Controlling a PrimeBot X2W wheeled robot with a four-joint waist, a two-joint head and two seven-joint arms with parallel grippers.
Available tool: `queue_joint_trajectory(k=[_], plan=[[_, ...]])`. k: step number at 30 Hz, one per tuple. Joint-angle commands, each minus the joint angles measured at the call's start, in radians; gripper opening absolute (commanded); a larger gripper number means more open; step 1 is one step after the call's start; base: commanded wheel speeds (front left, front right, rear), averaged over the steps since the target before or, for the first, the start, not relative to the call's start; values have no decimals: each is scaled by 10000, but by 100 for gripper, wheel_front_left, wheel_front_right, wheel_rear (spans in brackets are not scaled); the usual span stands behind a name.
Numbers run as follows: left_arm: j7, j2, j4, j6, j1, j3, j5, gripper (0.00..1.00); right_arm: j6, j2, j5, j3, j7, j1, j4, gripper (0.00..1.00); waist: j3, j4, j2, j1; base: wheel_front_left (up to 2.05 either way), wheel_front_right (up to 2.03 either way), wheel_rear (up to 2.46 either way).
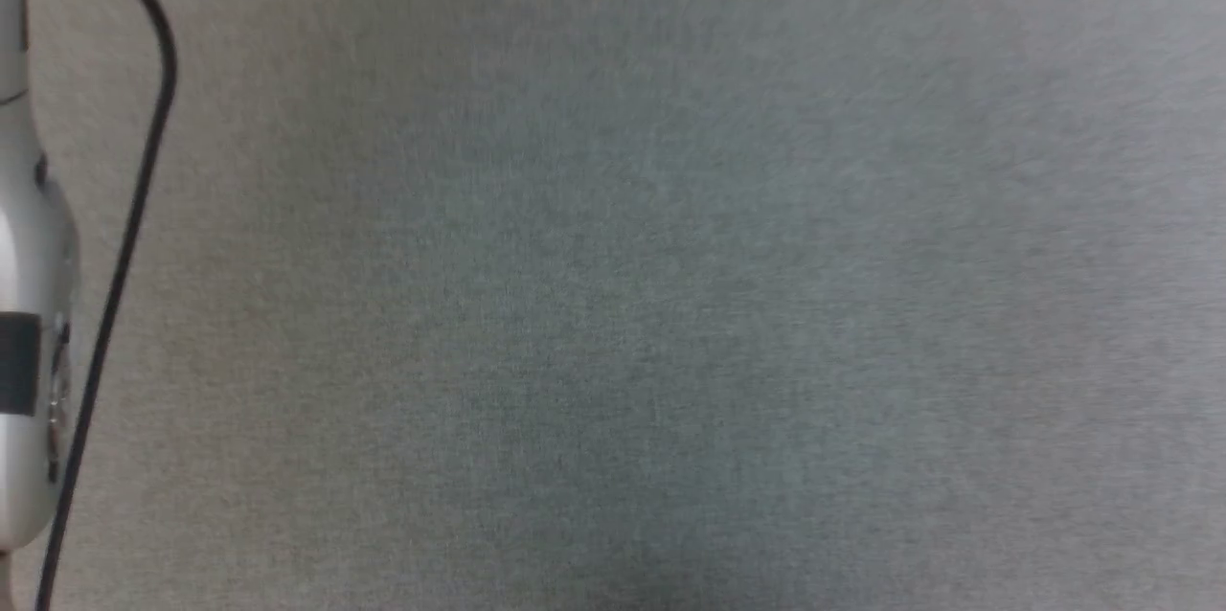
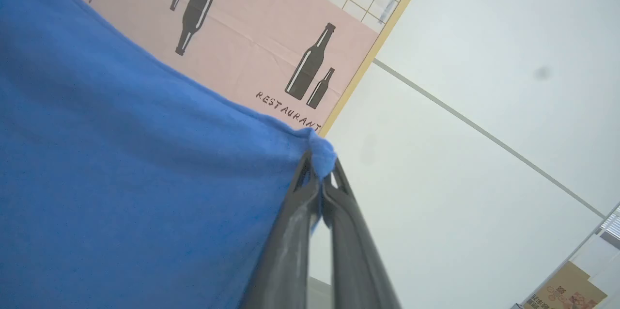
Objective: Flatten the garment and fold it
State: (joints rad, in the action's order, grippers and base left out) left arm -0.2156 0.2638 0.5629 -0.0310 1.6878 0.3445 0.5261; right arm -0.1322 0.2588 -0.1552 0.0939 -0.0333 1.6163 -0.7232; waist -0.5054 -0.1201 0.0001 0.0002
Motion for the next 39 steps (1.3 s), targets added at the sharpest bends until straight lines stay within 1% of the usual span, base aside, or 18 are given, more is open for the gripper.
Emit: queue_joint_trajectory(k=[1,5,6,8,10,11,13,16,17,19,22,25,27,30,32,35,39], plan=[[-207,-40,93,-156,79,-32,-45,0,15,146,-245,167,260,145,-85,0,-1321,462,-1,-2,0,0,0],[-413,-51,194,-570,-333,49,-109,0,15,489,-625,533,757,191,-304,0,-1734,692,-1,-2,0,0,0],[-446,29,122,-835,-925,234,-27,0,15,660,-738,817,1077,-18,-542,0,-1842,804,-1,-2,0,0,0],[-453,114,-18,-942,-1449,402,261,0,15,821,-673,1019,1303,-238,-728,0,-1837,869,-1,-2,0,0,0],[-454,211,-256,-981,-1929,596,720,0,15,982,-540,1300,1581,-465,-833,0,-1764,915,-1,-2,0,0,0],[-337,297,-508,-987,-2199,855,1085,0,15,1060,-356,1387,1772,-586,-830,0,-1709,933,-1,-2,0,0,0],[-29,627,-1123,-991,-2644,1299,1767,0,15,1225,-12,1673,2018,-851,-761,0,-1619,965,-1,-2,0,0,0],[407,1158,-2163,-993,-3406,1544,2877,0,15,1510,747,1951,2271,-1392,-369,0,-1419,1017,-1,-2,0,0,0],[637,1323,-2581,-994,-3805,1545,3374,0,15,1610,1196,1938,2331,-1674,-119,0,-1320,1035,-1,-2,0,0,0],[1023,1739,-3429,-994,-4503,1634,3939,0,15,1930,1934,1946,2292,-2267,429,0,-1146,1071,-1,-2,0,0,0],[1525,2330,-4585,-969,-5562,1601,4562,0,15,2478,2991,1926,1987,-3360,1534,0,-954,1080,-1,-2,0,0,0],[1834,2847,-5688,-726,-6809,1535,5040,0,15,2997,3853,1448,1474,-4877,2953,0,-777,1085,-1,-2,0,0,0],[1888,3105,-6305,-527,-7662,1538,5247,0,15,3185,4175,985,1143,-5988,3859,0,-651,1074,-1,-2,0,0,0],[1793,3355,-7024,-279,-8876,1571,5483,0,15,3123,4441,89,752,-7619,5030,0,-436,1057,-1,-2,0,0,0],[1669,3508,-7393,-133,-9728,1667,5539,0,15,2881,4534,-537,498,-8814,5836,0,-276,1051,-1,-2,0,0,0],[1414,3562,-7685,17,-10812,1814,5665,0,15,2325,4541,-1223,248,-10329,6784,0,-34,1027,-1,-2,0,0,0],[1274,3694,-7688,193,-12039,2167,5664,0,15,1447,4538,-1767,1,-12057,7631,0,372,1021,-1,-2,0,0,0]])
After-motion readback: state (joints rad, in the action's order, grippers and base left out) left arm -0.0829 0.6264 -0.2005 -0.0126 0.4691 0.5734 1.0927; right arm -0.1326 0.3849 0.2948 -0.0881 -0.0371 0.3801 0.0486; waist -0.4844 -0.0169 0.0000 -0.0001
